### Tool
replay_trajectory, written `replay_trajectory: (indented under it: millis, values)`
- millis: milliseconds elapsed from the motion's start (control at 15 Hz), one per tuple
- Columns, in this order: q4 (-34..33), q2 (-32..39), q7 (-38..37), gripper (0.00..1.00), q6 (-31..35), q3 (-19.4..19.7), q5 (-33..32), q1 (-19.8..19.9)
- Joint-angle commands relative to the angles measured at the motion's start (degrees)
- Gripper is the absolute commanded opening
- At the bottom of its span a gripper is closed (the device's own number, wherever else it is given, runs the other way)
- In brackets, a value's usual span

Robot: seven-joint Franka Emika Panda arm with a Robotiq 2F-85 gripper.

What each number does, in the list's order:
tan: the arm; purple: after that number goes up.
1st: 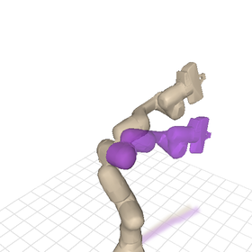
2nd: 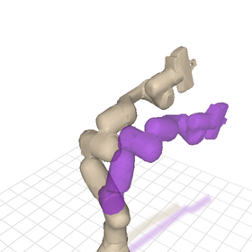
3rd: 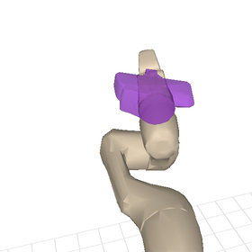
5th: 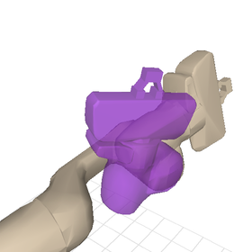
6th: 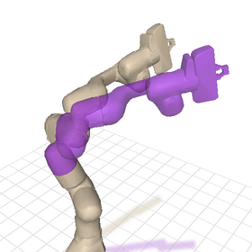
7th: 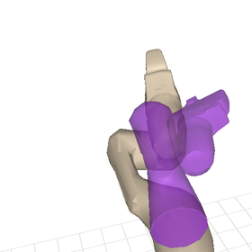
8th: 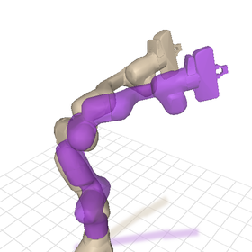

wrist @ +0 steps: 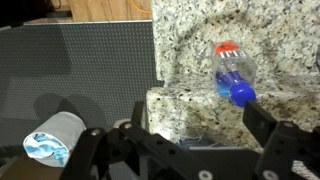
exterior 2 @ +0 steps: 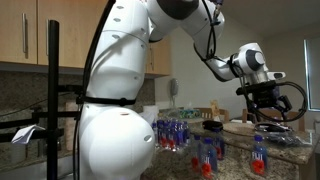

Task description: Move the three bottles on the right forwards

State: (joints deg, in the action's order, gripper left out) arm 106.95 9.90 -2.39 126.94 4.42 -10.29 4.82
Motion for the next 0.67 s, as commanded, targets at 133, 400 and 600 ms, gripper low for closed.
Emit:
replay_trajectory:
  millis: [133,400,600]
  values:
    - [-1.6,1.0,0.1,1.0,-0.9,0.5,-0.2,-0.2]
    - [-4.3,5.8,1.3,1.0,-3.3,-0.5,-0.2,-1.5]
    - [-4.9,8.7,1.4,1.0,-2.7,-1.2,0.6,-2.2]
